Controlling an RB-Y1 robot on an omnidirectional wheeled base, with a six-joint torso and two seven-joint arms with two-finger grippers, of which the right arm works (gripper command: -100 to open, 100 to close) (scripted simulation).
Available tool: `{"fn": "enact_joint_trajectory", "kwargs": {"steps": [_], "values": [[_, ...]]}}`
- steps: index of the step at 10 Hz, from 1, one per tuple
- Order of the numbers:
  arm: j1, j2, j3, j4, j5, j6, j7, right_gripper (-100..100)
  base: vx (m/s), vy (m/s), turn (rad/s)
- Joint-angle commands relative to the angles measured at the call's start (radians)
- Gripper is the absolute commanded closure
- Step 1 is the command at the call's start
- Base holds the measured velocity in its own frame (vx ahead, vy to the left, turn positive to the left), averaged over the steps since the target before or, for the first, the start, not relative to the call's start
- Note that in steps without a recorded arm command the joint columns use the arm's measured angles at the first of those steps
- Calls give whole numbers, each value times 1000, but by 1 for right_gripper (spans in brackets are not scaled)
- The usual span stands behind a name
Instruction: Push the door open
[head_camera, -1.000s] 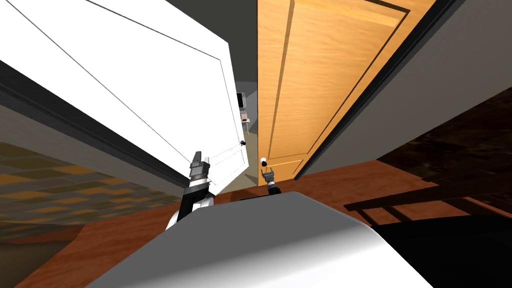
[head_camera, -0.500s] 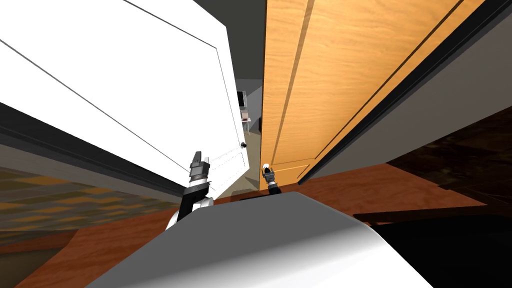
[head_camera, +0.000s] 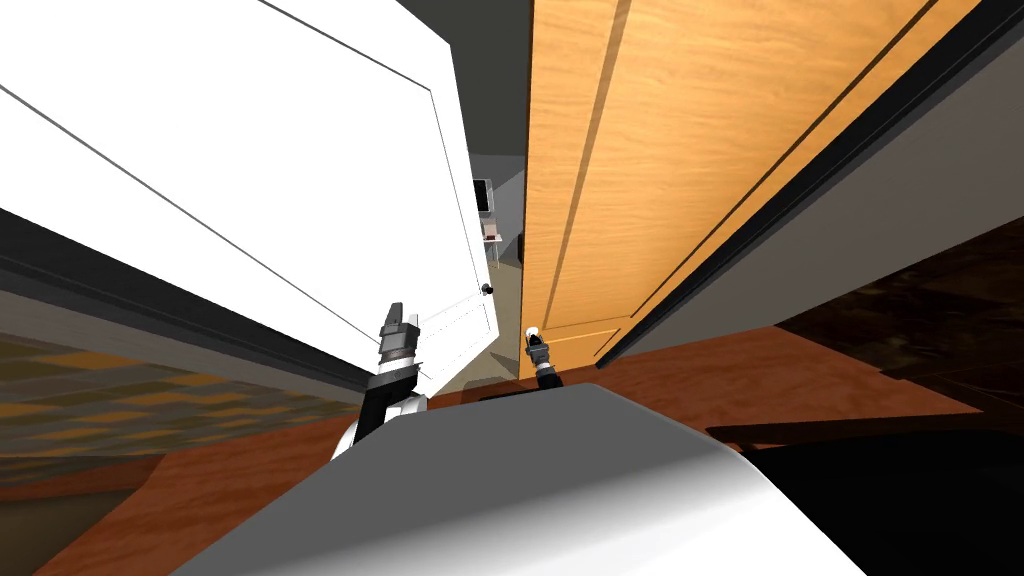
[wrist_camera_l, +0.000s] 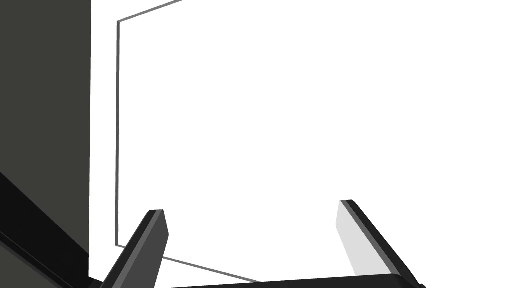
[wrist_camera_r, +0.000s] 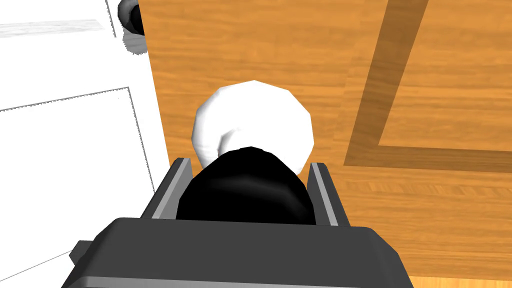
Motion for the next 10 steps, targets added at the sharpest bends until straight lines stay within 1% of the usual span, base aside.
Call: {"fn": "enact_joint_trajectory", "kwargs": {"steps": [1, 2, 3, 4, 5, 6, 10], "values": [[5, 0, 2, 0, 1, -2, 0, 100, 0, 0, 0], [-15, 7, -35, 23, -27, -21, 15, 100, 76, 2, 242], [-15, 7, -35, 23, -27, -21, 15, 100, 84, -5, 110], [-26, 13, -58, 37, -45, -36, 25, 100, 90, 0, 138], [-26, 13, -58, 37, -45, -36, 25, 100, 93, -10, 76], [-38, 19, -86, 56, -67, -53, 37, 100, 93, -12, 184], [-68, 34, -153, 99, -120, -94, 65, 100, 106, -14, 157]]}}
